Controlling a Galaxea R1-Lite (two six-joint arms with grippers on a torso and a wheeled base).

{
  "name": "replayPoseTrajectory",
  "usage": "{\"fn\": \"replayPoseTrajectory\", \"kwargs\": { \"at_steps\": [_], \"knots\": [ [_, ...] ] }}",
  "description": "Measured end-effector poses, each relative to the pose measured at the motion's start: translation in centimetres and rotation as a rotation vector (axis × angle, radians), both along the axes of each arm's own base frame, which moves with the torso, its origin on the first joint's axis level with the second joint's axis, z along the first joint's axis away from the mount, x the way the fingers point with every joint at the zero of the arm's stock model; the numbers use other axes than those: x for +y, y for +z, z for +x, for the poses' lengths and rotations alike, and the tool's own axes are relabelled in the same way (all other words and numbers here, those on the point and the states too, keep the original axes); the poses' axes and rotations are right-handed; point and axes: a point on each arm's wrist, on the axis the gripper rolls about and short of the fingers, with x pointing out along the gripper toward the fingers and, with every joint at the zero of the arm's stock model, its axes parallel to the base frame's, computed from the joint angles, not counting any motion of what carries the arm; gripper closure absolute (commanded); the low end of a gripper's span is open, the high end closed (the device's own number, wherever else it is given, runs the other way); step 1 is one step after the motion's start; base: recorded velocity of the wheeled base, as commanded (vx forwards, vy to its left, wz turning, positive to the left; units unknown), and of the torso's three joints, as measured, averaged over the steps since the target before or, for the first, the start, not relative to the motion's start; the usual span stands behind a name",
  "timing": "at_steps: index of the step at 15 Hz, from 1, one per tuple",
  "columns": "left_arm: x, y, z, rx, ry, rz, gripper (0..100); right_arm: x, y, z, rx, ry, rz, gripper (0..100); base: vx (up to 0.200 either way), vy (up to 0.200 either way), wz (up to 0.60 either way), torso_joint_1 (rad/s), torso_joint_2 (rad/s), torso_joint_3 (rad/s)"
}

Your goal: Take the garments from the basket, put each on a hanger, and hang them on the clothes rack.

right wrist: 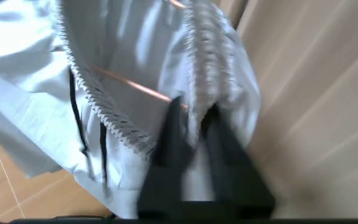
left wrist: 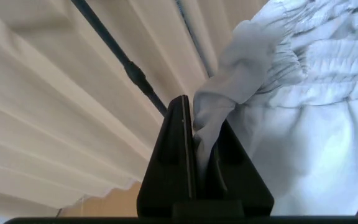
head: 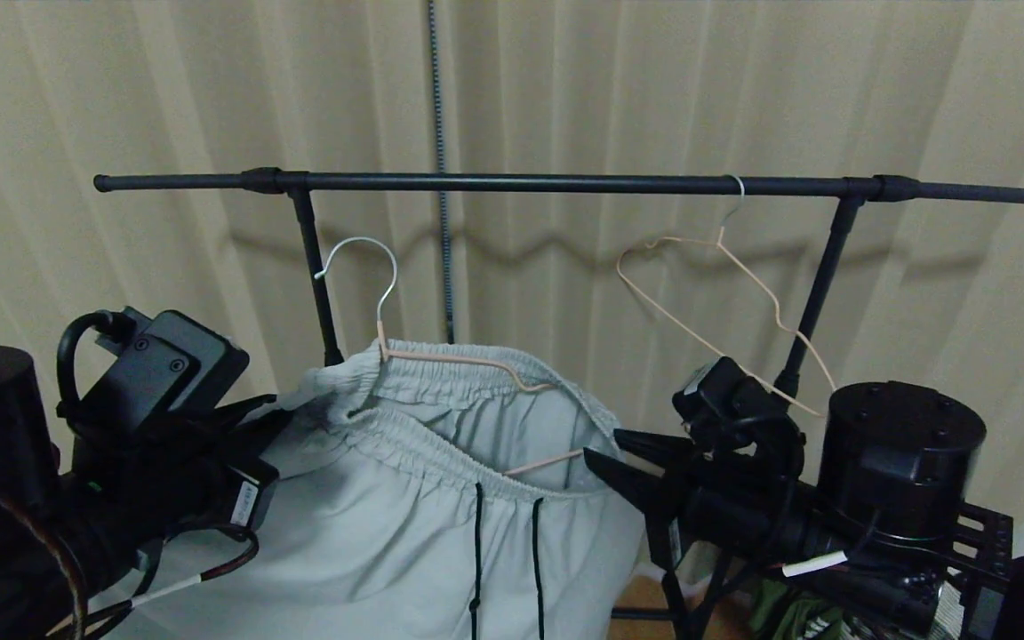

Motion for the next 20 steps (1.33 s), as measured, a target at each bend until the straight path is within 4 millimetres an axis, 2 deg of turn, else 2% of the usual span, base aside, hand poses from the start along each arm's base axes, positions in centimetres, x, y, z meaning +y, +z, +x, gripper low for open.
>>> {"fn": "replayPoseTrajectory", "kwargs": {
  "at_steps": [7,15,20],
  "knots": [
    [-1.8,0.1,-0.8,-0.078,-0.112,-0.047,100,0.0,1.7,-0.2,-0.15,0.045,-0.079,0,0.0,0.0,0.0,0.0,0.0,0.0],
    [-3.2,-0.7,-1.7,-0.099,-0.212,-0.051,100,2.1,5.1,2.5,-0.197,0.038,-0.083,0,0.0,0.0,0.0,0.0,0.0,0.0],
    [-3.6,-0.9,-2.4,-0.112,-0.286,-0.042,100,2.2,4.3,4.3,-0.192,0.01,-0.116,0,0.0,0.0,0.0,0.0,0.0,0.0]
  ]
}}
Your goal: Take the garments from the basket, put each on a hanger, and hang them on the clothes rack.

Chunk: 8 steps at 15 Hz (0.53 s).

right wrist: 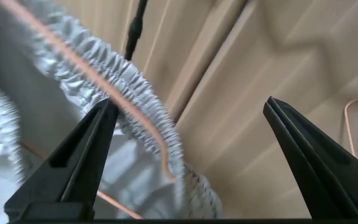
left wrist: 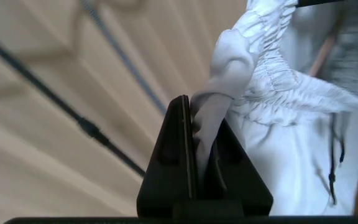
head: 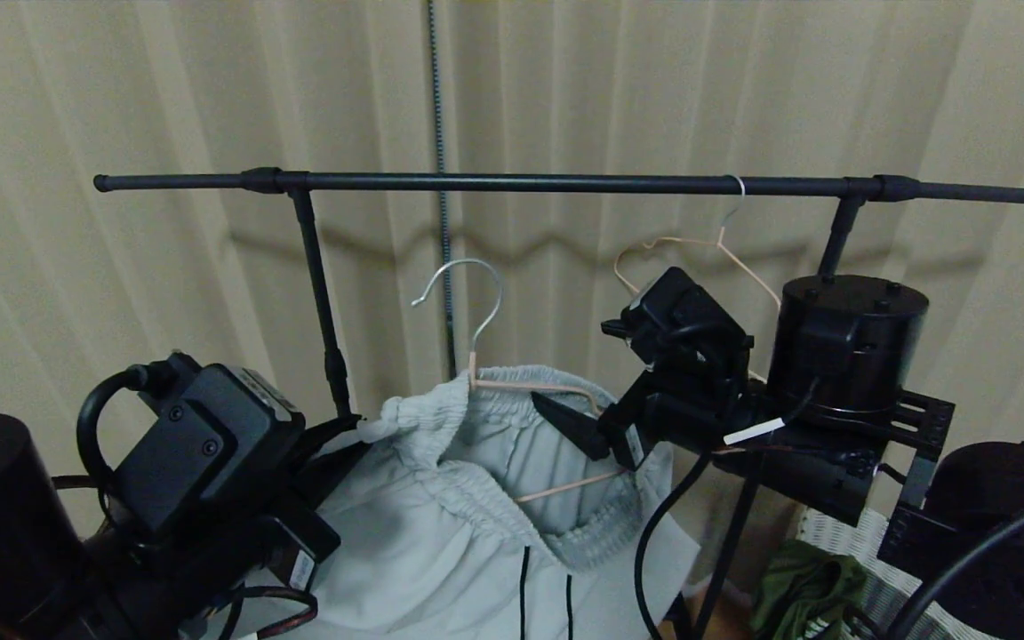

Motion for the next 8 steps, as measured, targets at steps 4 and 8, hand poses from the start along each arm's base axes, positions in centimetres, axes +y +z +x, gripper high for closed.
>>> {"fn": "replayPoseTrajectory", "kwargs": {
  "at_steps": [4,8],
  "knots": [
    [-0.01,-0.23,-0.46,-0.039,-0.07,0.006,100,0.07,-0.81,0.26,0.019,-0.003,-0.014,0,0.0,0.0,0.0,0.0,0.0,0.0],
    [0.1,-0.39,-0.64,-0.04,-0.087,0.005,100,0.19,-1.22,0.37,0.026,-0.001,-0.02,0,0.0,0.0,0.0,0.0,0.0,0.0]
  ]
}}
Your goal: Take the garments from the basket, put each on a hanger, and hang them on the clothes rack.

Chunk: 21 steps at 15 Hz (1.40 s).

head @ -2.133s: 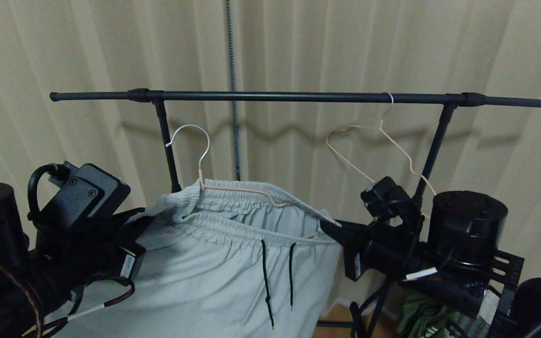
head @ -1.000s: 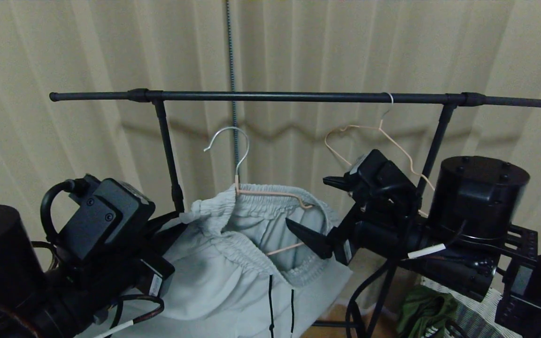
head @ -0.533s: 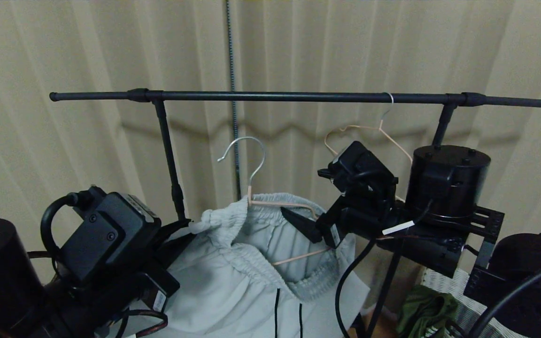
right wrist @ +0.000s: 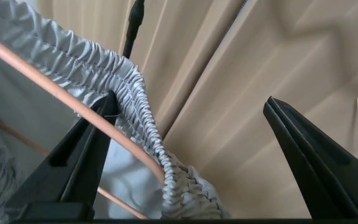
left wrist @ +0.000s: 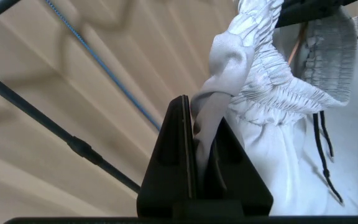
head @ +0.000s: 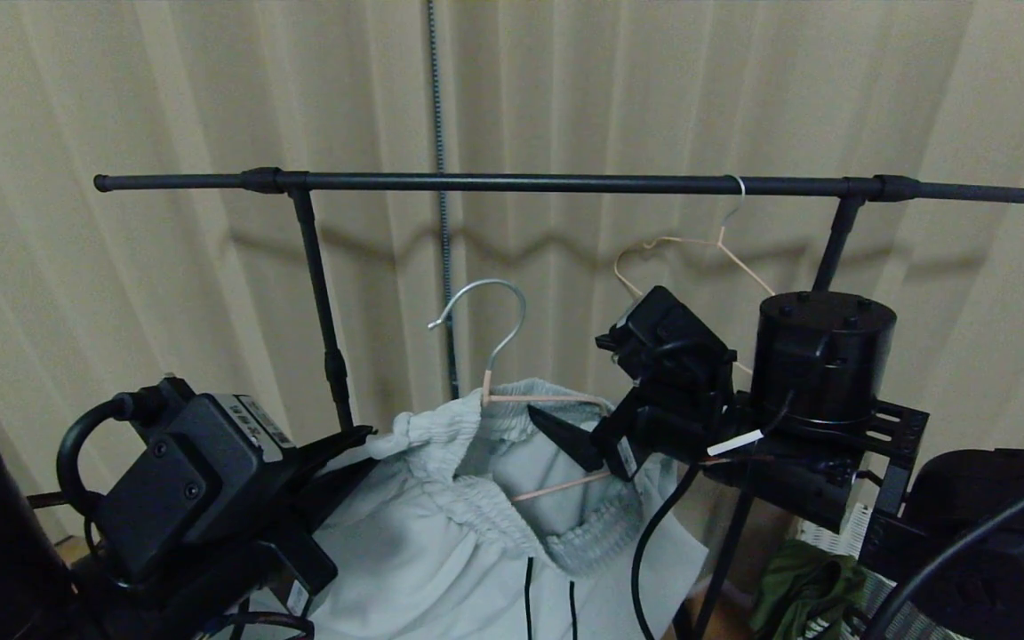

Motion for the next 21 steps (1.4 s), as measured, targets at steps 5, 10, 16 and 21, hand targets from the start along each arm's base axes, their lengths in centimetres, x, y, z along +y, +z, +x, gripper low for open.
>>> {"fn": "replayPoseTrajectory", "kwargs": {
  "at_steps": [5,10,16,21],
  "knots": [
    [0.1,0.0,-0.1,0.001,0.0,0.0,100,-0.1,-0.5,-0.2,0.014,0.001,-0.009,100,0.0,0.0,0.0,0.0,0.0,0.0],
    [0.1,0.0,-0.1,0.0,-0.004,-0.002,100,-0.2,-0.6,-0.3,0.019,0.007,-0.012,100,0.0,0.0,0.0,0.0,0.0,0.0],
    [0.2,-0.1,0.1,0.008,0.011,-0.009,0,-0.4,-0.4,-0.5,-0.004,0.002,0.007,100,0.0,0.0,0.0,0.0,0.0,0.0],
    [0.5,0.1,0.2,0.027,0.035,-0.055,0,-1.3,-0.7,-0.8,-0.011,-0.027,0.01,100,0.0,0.0,0.0,0.0,0.0,0.0]
  ]
}}
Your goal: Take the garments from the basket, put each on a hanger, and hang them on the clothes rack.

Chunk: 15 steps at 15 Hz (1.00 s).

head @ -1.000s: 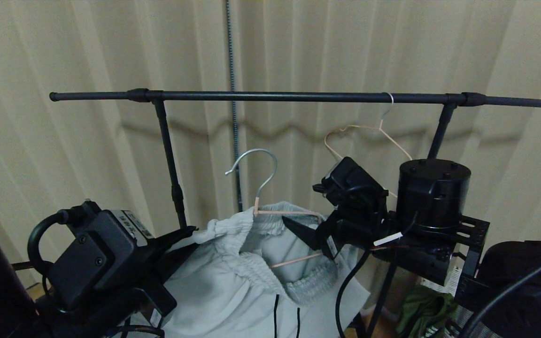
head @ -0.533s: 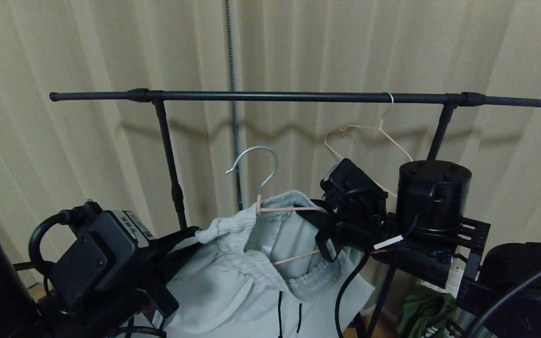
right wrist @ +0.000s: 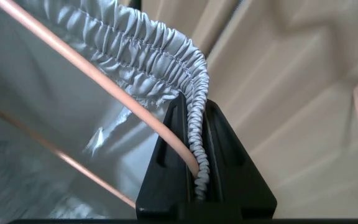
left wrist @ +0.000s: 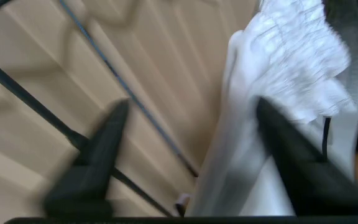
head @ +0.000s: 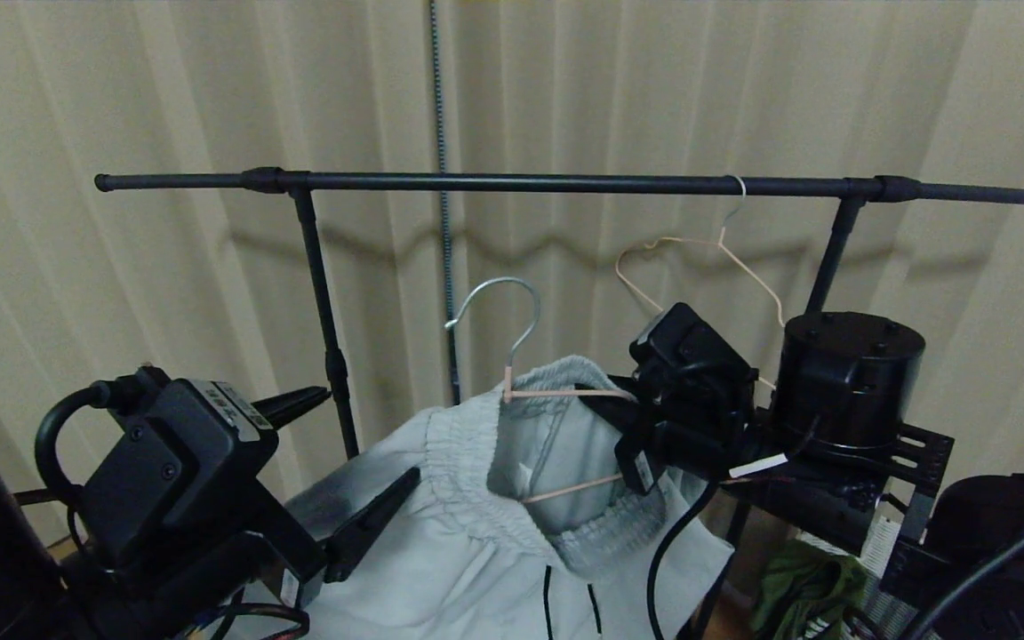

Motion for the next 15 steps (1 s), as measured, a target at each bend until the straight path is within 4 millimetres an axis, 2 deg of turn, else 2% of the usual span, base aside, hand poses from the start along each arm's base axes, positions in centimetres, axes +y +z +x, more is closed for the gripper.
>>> {"fn": "replayPoseTrajectory", "kwargs": {
  "at_steps": [6,9,12,15],
  "knots": [
    [1.1,0.6,-1.1,0.016,0.002,-0.11,0,-4.3,1.1,0.8,-0.021,-0.154,0.009,100,0.0,0.0,0.0,0.0,0.0,0.0],
    [2.5,-0.7,-1.5,0.044,0.053,-0.082,0,-5.7,1.7,0.3,-0.033,-0.19,0.021,100,0.0,0.0,0.0,0.0,0.0,0.0],
    [3.9,-2.5,-1.0,0.1,0.15,-0.032,0,-6.4,2.7,-0.4,-0.064,-0.201,0.044,100,0.0,0.0,0.0,0.0,0.0,0.0],
    [4.1,-3.8,-0.5,0.156,0.184,0.008,0,-6.7,3.4,-0.9,-0.084,-0.2,0.059,100,0.0,0.0,0.0,0.0,0.0,0.0]
  ]
}}
